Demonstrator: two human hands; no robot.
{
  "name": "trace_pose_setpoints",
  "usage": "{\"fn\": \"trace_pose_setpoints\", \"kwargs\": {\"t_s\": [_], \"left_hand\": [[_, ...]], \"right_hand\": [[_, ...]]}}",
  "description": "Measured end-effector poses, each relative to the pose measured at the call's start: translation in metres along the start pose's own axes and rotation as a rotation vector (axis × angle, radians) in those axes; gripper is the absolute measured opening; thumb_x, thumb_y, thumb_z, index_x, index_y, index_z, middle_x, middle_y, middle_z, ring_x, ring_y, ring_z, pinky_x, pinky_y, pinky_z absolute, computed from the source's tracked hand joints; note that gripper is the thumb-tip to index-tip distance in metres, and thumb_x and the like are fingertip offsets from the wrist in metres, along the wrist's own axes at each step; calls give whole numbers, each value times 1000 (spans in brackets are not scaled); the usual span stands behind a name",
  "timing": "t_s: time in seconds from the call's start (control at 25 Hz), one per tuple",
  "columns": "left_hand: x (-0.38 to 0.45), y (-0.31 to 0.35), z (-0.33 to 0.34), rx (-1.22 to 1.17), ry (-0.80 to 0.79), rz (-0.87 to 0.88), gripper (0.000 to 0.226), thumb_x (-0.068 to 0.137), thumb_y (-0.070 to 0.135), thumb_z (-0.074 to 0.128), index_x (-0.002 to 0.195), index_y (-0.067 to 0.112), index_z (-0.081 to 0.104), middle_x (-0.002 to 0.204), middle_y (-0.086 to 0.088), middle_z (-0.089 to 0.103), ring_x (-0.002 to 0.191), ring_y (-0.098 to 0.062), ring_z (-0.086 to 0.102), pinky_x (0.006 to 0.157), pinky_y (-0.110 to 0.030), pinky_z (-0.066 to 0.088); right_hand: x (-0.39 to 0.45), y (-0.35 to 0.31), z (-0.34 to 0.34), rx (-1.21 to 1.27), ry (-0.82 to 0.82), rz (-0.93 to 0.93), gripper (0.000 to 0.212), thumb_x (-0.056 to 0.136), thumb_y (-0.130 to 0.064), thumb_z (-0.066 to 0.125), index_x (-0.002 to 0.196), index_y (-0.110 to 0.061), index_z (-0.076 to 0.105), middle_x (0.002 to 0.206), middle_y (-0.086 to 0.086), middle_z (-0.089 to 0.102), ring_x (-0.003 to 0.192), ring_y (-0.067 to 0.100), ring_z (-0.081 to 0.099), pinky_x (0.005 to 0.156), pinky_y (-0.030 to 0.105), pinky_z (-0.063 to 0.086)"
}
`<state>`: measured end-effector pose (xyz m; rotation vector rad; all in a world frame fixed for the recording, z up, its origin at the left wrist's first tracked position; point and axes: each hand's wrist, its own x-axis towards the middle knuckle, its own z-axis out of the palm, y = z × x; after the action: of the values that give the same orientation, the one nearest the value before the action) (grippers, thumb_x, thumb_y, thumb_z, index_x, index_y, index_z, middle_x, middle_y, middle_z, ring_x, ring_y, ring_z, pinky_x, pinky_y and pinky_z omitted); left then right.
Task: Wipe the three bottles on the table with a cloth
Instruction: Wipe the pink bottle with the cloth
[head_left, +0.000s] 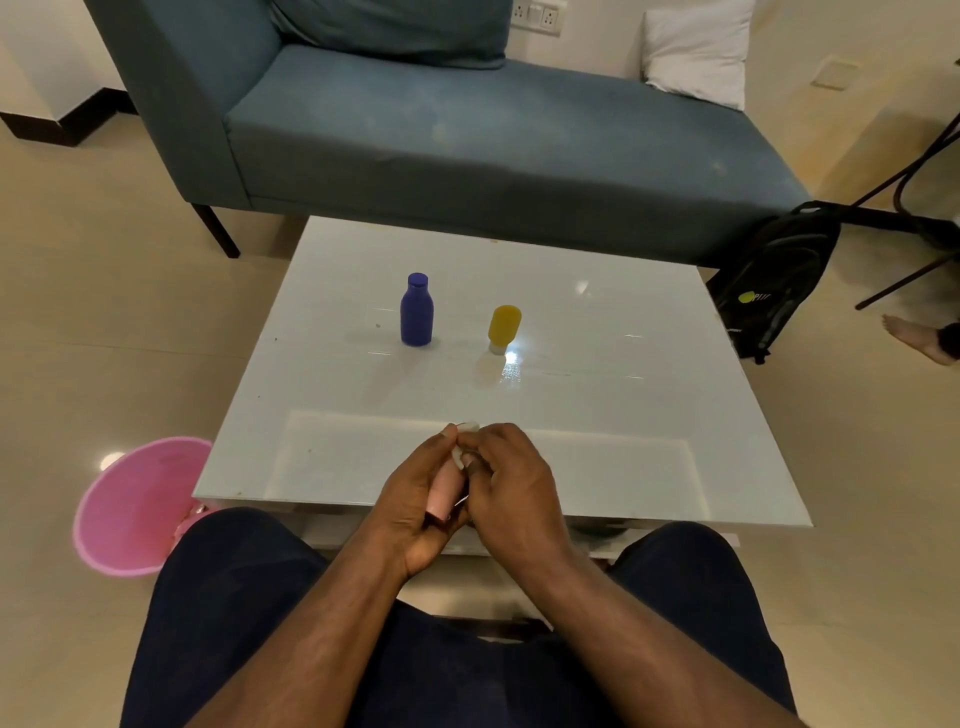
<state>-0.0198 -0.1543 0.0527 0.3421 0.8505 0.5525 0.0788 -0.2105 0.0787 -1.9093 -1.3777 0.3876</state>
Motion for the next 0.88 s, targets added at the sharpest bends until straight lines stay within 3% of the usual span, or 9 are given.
{"fn": "trace_pose_setpoints", "kwargs": {"t_s": [0.12,0.28,0.48,0.6,0.8,0.88], "left_hand": [[0,-1,-1,50,13,7,42,90,40,68,123,15,71,115,-13,75,102,-26,71,97,-45,52],[1,-1,0,5,98,9,41,96,41,63,122,9,62,92,-15,77,71,-22,73,73,-37,56],[6,0,-3,-112,111,9,39,101,36,56,126,7,62,107,-20,74,89,-28,71,82,-40,58],[8,-1,-6,-124,86,56,33,103,32,54,129,14,64,109,-17,76,93,-29,75,77,-39,61],[9,-3,-5,-14,134,77,32,101,31,57,128,15,65,93,-15,73,68,-20,66,62,-34,54],[8,-3,-6,-48,129,64,37,99,35,60,128,14,64,98,-15,74,76,-23,68,71,-38,55]], "right_hand": [[9,8,-2,-65,-33,-77,23,91,-10,54,108,-18,68,102,-5,61,95,7,56,86,20,47],[30,14,-8,2,17,64,22,89,-6,56,103,-15,69,103,-3,62,93,5,55,80,1,37],[-4,7,3,18,9,36,21,90,-4,55,102,-16,68,99,-7,57,88,0,54,77,8,42],[-14,3,6,-10,-59,-60,23,89,-2,57,104,-14,69,100,-4,58,88,4,56,79,11,45],[29,9,-5,-13,8,79,22,90,-3,55,102,-16,69,102,-4,61,88,1,52,79,6,42],[17,3,1,6,-12,56,22,92,-5,52,103,-17,66,101,-6,58,87,2,52,76,6,42]]}}
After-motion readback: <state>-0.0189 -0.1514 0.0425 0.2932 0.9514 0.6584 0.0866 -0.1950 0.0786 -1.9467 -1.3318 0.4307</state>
